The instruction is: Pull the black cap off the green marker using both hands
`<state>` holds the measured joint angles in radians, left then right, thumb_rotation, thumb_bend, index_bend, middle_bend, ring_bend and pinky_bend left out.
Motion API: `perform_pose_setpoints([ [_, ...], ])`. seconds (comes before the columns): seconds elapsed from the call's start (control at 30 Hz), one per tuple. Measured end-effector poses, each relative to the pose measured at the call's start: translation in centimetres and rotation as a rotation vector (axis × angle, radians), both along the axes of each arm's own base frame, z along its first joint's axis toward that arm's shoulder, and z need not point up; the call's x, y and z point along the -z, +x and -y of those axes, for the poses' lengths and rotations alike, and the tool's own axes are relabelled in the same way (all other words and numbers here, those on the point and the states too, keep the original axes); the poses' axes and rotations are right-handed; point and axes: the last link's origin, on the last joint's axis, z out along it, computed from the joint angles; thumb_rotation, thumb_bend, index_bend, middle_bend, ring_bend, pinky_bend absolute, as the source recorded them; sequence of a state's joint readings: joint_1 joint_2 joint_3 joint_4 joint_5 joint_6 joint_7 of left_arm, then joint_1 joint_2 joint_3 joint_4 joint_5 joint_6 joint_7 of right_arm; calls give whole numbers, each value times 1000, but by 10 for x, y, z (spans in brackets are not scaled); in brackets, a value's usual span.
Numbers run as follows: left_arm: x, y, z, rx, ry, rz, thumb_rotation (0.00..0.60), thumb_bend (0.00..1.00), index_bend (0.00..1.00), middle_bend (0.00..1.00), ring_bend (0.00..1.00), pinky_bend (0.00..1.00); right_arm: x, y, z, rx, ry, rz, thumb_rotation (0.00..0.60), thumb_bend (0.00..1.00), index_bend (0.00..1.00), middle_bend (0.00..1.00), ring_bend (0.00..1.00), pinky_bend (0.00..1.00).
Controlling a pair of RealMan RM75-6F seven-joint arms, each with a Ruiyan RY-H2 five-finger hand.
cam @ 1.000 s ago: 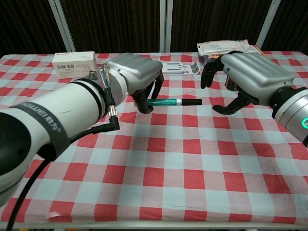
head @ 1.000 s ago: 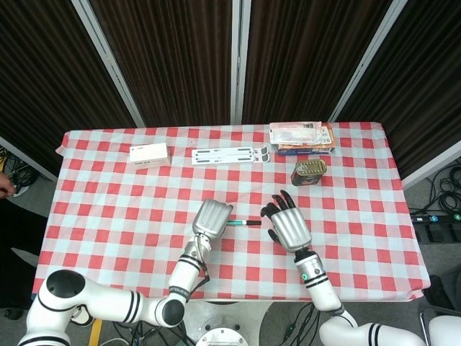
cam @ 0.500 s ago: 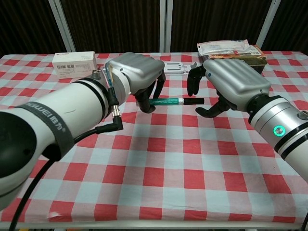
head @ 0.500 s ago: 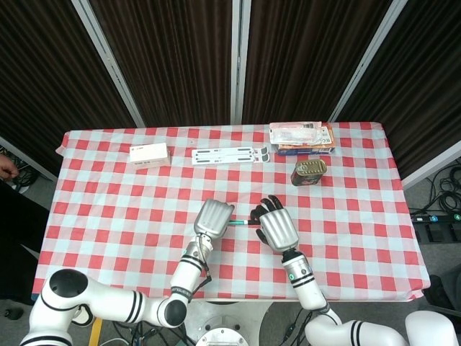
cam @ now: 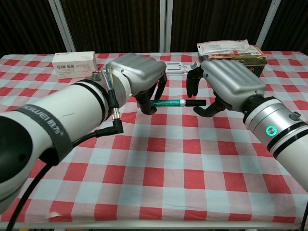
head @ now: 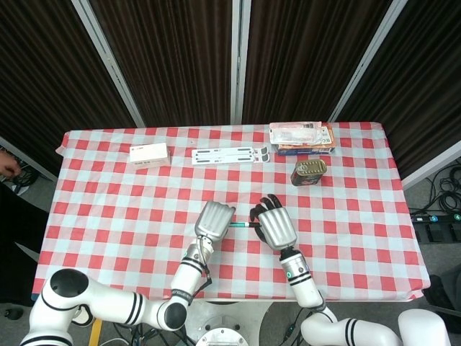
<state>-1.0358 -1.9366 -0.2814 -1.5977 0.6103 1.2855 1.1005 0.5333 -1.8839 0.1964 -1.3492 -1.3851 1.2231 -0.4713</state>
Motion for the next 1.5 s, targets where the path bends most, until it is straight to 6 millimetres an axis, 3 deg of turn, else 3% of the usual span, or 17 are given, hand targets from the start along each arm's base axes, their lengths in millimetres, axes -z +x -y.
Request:
perform_pose_setpoints([
  [0.63,2,-1,1,-9,-8,-9,600,381,551,558,867,843,4,1,-1,1,2,-2,600,168,592,525,274,192],
  [1.5,1,-7,2,-9,-14,-27,600,381,551,558,867,842,3,-6,2,23,-21,-3,600,325,832,712,371,257],
])
